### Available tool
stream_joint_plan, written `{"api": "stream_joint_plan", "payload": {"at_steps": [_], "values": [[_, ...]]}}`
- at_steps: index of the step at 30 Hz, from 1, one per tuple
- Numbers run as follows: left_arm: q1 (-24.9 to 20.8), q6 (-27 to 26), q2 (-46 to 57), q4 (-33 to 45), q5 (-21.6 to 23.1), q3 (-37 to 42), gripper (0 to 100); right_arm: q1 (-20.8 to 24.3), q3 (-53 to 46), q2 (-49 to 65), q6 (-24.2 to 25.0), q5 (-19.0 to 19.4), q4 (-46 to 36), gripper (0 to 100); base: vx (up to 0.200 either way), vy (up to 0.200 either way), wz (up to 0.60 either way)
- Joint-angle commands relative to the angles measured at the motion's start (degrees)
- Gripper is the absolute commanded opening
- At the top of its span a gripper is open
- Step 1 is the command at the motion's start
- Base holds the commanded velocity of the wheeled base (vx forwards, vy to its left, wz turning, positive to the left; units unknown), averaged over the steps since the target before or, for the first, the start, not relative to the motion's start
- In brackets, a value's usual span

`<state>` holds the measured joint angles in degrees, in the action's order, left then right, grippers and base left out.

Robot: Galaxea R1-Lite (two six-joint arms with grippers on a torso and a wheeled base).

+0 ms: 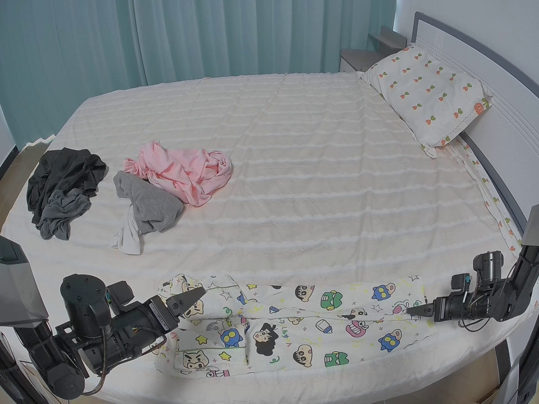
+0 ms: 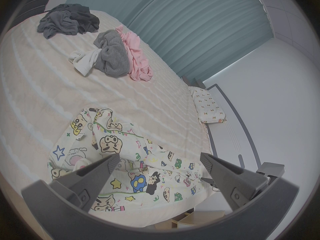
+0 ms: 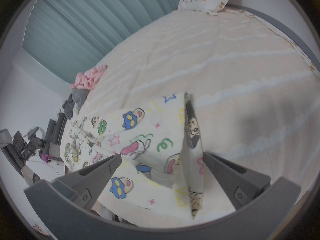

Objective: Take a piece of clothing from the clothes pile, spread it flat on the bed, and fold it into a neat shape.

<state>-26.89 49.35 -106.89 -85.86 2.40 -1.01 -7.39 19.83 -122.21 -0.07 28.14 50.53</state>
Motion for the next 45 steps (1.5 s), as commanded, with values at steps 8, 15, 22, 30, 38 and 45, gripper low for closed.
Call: {"api": "stream_joint_plan", "payload": {"at_steps": [8, 15, 22, 30, 38, 45], "values": [[-0.3, 0.2, -0.3, 0.0, 0.0, 1.0, 100, -0.6, 5.4, -3.2, -0.8, 6.2, -4.5, 100, 0.000, 0.000, 0.00], [-0.3, 0.2, -0.8, 0.0, 0.0, 1.0, 100, -1.1, 9.2, -4.5, -1.2, 6.6, -9.9, 100, 0.000, 0.000, 0.00], [-0.3, 0.2, -1.5, 0.0, 0.0, 1.0, 100, -0.7, 10.3, -5.6, -1.0, 9.1, -10.1, 100, 0.000, 0.000, 0.00], [-0.3, 0.3, -1.6, 0.0, -0.1, 1.0, 100, 0.5, 10.2, -6.1, -0.3, 10.4, -10.0, 0, 0.000, 0.000, 0.00], [-0.3, 0.3, -1.6, -0.1, -0.1, 1.0, 100, -0.5, 8.3, -4.1, 0.5, 10.4, -9.7, 0, 0.000, 0.000, 0.00], [-0.3, 0.3, -1.6, -0.1, -0.1, 1.0, 100, -3.9, 6.7, -0.7, 0.6, 13.3, -9.8, 0, 0.000, 0.000, 0.00]]}}
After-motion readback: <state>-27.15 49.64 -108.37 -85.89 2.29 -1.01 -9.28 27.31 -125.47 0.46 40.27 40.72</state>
